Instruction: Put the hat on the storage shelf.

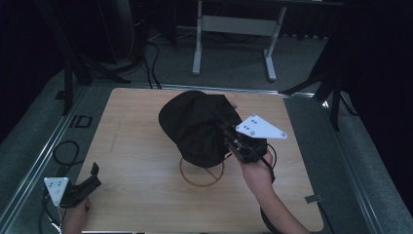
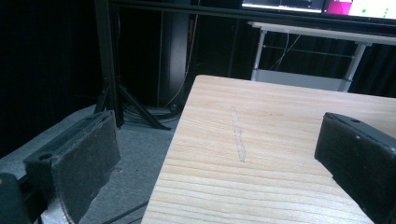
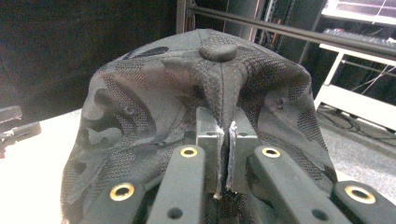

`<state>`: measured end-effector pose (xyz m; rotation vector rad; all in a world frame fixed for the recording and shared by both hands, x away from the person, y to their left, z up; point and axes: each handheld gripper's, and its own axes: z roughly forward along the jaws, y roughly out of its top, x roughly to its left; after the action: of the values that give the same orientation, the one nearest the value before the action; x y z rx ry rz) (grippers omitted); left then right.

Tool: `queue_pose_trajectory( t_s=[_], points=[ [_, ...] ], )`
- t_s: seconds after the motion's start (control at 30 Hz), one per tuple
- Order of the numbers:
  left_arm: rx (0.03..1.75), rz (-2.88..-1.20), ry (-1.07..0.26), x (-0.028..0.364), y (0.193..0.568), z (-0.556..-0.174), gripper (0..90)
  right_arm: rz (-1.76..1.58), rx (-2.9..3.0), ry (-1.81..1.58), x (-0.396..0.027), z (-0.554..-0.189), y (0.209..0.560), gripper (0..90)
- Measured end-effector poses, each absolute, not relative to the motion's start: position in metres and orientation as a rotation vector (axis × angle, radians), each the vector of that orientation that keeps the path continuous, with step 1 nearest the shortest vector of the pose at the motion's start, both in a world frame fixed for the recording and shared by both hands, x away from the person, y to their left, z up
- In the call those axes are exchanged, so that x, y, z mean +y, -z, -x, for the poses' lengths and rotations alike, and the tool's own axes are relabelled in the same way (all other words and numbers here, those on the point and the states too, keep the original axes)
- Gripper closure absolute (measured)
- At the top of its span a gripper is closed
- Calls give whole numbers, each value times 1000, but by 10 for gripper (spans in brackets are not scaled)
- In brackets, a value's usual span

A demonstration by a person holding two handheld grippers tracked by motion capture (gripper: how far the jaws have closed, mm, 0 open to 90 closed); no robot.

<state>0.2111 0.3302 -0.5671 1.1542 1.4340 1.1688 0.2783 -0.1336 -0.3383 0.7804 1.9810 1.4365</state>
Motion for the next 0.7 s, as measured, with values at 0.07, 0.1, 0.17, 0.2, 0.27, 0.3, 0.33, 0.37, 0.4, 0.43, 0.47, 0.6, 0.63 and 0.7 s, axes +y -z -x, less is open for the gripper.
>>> queue_pose_trajectory(
  t_s=[0.07, 0.1, 0.17, 0.2, 0.27, 0.3, 0.33, 0.37, 0.4, 0.43, 0.47, 0.6, 0.63, 0.7],
  points=[
    [1433, -1155, -1167, 330, 567, -211, 5, -788, 1994, -1430, -132, -280, 343, 862],
    [1433, -1154, -1166, 330, 567, -211, 5, -797, 2004, -1419, -130, -282, 348, 862],
    [1433, -1154, -1165, 331, 567, -211, 5, -801, 2006, -1414, -129, -283, 350, 862],
    [1432, -1155, -1165, 331, 567, -211, 5, -806, 2006, -1410, -129, -284, 353, 862],
    [1431, -1154, -1165, 331, 567, -211, 5, -813, 2013, -1398, -128, -286, 357, 860],
    [1431, -1155, -1165, 331, 567, -211, 5, -815, 2016, -1398, -128, -287, 358, 857],
    [1431, -1155, -1165, 331, 567, -211, 5, -818, 2028, -1398, -128, -288, 360, 848],
    [1431, -1155, -1164, 331, 567, -211, 5, -827, 2029, -1416, -130, -289, 362, 831],
    [1431, -1155, -1164, 331, 567, -211, 5, -827, 2029, -1416, -130, -289, 362, 831],
    [1432, -1156, -1164, 330, 567, -211, 5, -827, 2031, -1419, -131, -289, 363, 793],
    [1432, -1156, -1164, 330, 567, -211, 5, -827, 2031, -1419, -131, -289, 363, 793],
    [1431, -1156, -1164, 330, 567, -211, 5, -844, 2051, -1413, -131, -291, 367, 689],
    [1431, -1158, -1164, 331, 567, -211, 5, -850, 2055, -1403, -131, -292, 371, 687],
    [1432, -1158, -1163, 331, 567, -211, 5, -852, 2058, -1403, -131, -293, 373, 669]
  ],
)
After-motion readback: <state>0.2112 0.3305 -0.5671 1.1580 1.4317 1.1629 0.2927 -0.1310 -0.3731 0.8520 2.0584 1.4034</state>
